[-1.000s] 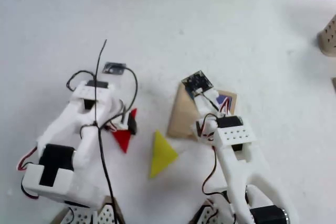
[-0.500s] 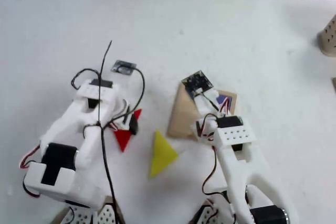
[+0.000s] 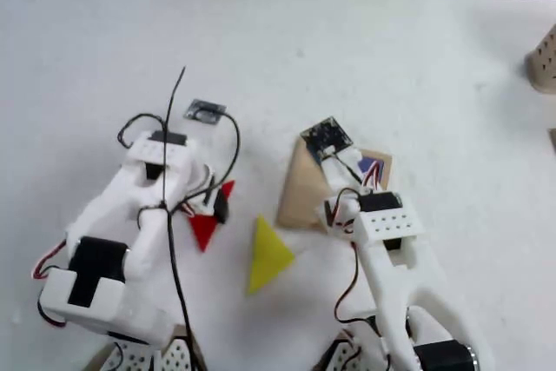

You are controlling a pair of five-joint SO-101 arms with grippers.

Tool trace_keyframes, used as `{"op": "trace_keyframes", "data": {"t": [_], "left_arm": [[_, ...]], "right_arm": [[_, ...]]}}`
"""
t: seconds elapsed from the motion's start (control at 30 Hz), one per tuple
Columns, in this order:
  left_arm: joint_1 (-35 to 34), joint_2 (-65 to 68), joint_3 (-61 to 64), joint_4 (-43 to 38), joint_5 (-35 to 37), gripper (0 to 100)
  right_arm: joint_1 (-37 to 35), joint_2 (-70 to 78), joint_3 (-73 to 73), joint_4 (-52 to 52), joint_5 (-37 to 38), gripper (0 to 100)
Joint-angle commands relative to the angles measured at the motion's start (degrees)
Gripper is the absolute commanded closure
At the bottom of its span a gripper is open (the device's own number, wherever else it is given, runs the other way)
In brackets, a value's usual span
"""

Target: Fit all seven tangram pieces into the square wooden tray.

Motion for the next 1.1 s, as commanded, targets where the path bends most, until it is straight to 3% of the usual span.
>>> {"op": "trace_keyframes", "data": {"t": [0.0,0.27,0.6,1.07], "left_arm": [[2.95,-4.18,-1.23,0.79,-1.05,98],[3.47,-18.33,6.15,0.35,-1.05,98],[3.47,-26.07,8.0,0.79,-0.7,98],[16.4,-26.95,2.9,0.26,-0.62,98]], "right_arm": [[0.4,-1.54,-1.23,0.75,0.44,97.8],[0.4,-1.54,-1.23,0.75,0.44,97.8],[0.66,-1.8,-1.23,0.84,0.53,97.8],[15.69,-2.15,-5.8,5.85,-0.26,98.1]]}}
